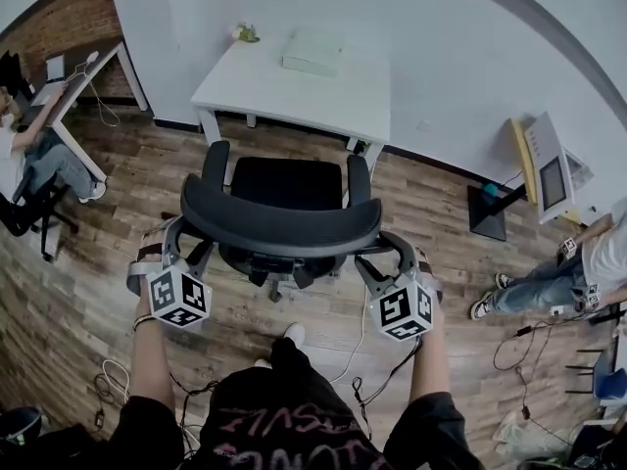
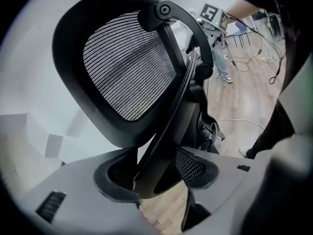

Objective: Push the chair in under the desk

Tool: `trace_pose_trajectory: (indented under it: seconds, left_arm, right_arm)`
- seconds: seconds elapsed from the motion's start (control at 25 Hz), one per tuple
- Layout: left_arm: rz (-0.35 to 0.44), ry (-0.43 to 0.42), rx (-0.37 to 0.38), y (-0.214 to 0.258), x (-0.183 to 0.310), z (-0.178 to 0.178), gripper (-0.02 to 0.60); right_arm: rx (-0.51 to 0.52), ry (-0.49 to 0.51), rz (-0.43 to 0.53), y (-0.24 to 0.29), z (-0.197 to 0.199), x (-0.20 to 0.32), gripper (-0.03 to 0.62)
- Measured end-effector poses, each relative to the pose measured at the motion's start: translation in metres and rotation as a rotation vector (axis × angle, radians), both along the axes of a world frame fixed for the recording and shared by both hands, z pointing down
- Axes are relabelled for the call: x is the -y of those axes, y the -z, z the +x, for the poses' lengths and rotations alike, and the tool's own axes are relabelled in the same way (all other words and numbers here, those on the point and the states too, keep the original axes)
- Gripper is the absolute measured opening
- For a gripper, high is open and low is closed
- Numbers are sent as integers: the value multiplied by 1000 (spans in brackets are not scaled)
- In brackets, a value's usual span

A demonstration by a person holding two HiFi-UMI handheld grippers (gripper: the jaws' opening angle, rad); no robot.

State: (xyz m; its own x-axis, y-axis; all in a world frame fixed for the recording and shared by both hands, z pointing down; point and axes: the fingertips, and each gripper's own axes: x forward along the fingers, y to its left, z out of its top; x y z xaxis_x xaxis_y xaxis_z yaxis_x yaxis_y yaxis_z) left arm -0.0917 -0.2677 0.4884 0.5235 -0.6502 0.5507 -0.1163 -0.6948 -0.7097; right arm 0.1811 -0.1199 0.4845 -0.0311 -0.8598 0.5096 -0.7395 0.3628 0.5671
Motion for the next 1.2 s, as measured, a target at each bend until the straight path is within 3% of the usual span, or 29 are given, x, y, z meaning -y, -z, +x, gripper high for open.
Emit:
trace_pose_trajectory:
  seconds: [0.88, 1.2]
  left_arm:
    - [-9, 62, 18, -1, 122, 39, 258]
    - [-12, 50, 14, -1, 164, 51, 261]
  right_arm:
    - [-32, 26, 42, 1, 35, 112, 261]
    - [-28, 9, 38, 0, 46, 154, 261]
